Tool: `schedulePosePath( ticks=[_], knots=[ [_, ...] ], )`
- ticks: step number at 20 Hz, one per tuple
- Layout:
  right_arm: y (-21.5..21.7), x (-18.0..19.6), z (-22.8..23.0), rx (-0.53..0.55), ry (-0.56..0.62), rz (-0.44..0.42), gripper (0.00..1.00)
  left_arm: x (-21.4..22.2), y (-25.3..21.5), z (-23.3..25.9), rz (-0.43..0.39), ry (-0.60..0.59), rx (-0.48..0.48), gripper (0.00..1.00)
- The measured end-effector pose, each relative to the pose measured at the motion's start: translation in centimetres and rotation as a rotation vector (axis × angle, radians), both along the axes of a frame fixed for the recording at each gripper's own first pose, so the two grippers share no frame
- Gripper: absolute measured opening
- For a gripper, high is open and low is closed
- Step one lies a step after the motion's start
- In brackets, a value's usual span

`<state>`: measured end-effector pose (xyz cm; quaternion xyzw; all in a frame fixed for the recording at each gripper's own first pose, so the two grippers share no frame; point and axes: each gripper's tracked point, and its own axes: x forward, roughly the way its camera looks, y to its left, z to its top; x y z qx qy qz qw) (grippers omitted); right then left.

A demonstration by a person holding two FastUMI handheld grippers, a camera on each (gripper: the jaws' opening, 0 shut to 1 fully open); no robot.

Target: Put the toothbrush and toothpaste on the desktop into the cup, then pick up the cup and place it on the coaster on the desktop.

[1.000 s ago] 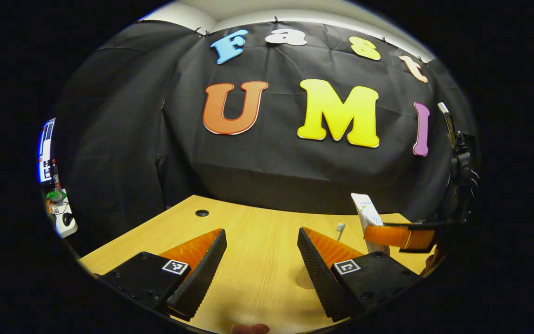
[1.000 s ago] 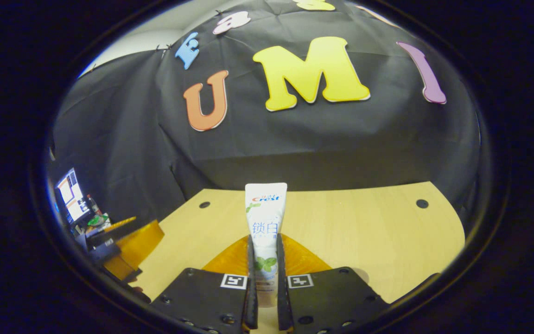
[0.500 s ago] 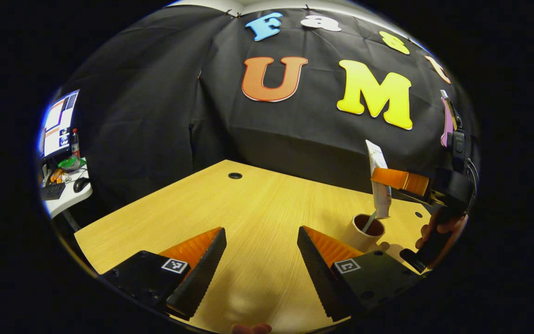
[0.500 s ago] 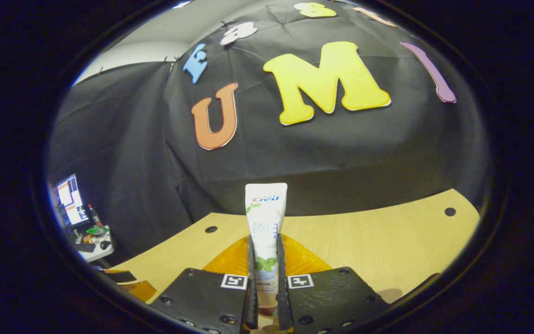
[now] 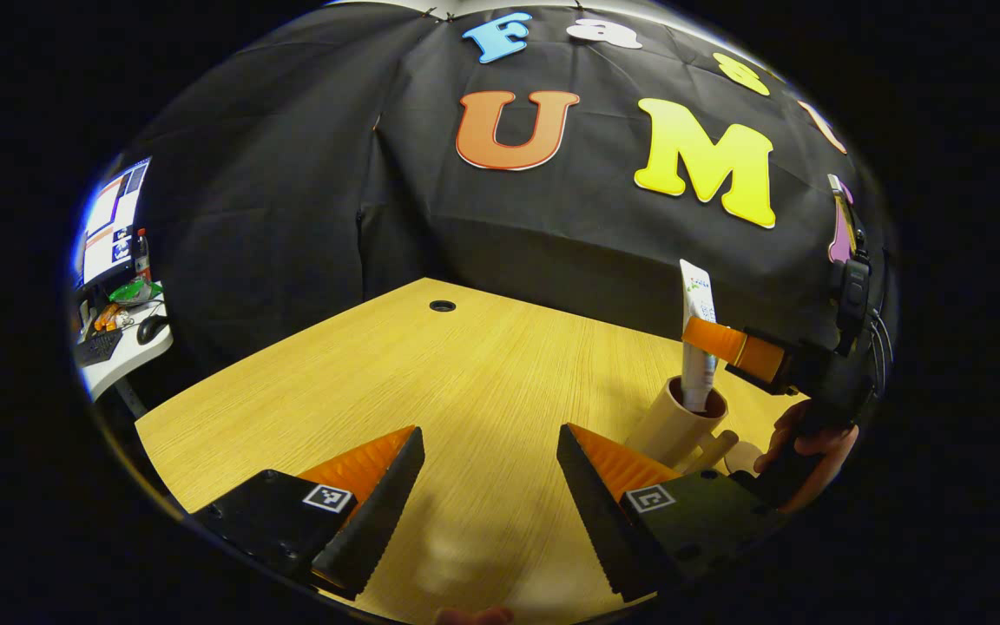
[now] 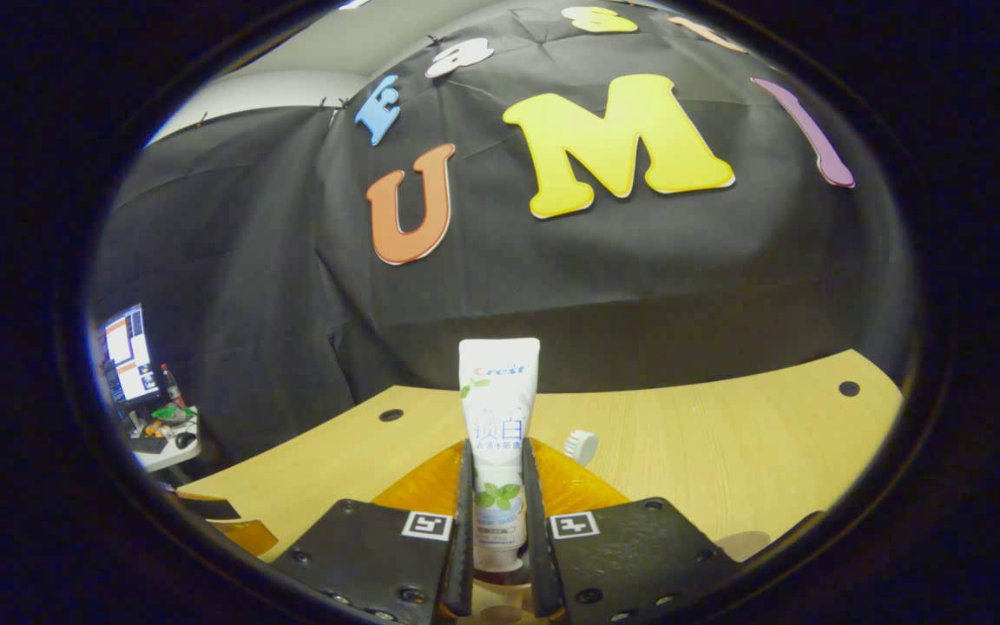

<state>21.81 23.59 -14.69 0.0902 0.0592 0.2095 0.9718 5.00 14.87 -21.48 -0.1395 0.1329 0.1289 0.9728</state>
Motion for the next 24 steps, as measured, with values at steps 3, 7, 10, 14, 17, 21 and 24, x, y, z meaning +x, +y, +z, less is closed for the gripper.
schedulePosePath(
  ticks=[3, 7, 10, 14, 17, 21, 24],
  knots=[
    [0.0, -0.6, 0.3, -0.01, -0.033, 0.005, 0.33, 0.4, -0.8, 0.2, -0.016, -0.005, -0.001, 0.98],
    [-0.5, -1.9, 1.5, -0.02, -0.055, 0.011, 0.39, 0.6, -1.6, 1.2, -0.029, -0.016, 0.019, 0.98],
    [-1.4, -3.0, 2.8, -0.037, -0.068, 0.007, 0.47, 1.0, -2.4, 2.7, -0.043, -0.038, 0.032, 0.98],
    [-3.5, -5.5, 4.7, -0.068, -0.066, 0.005, 0.72, 1.7, -4.1, 5.2, -0.072, -0.064, 0.031, 0.98],
    [-6.2, -7.5, 6.1, -0.082, -0.047, -0.019, 0.83, 2.5, -5.6, 6.9, -0.095, -0.07, 0.026, 0.98],
    [-10.6, -9.8, 7.1, -0.143, -0.012, -0.064, 0.82, 2.8, -6.7, 8.8, -0.097, -0.044, 0.037, 0.98],
    [-13.7, -11.9, 8.0, -0.154, 0.016, -0.09, 0.84, 3.2, -8.3, 10.0, -0.131, -0.031, 0.035, 0.98]
  ],
)
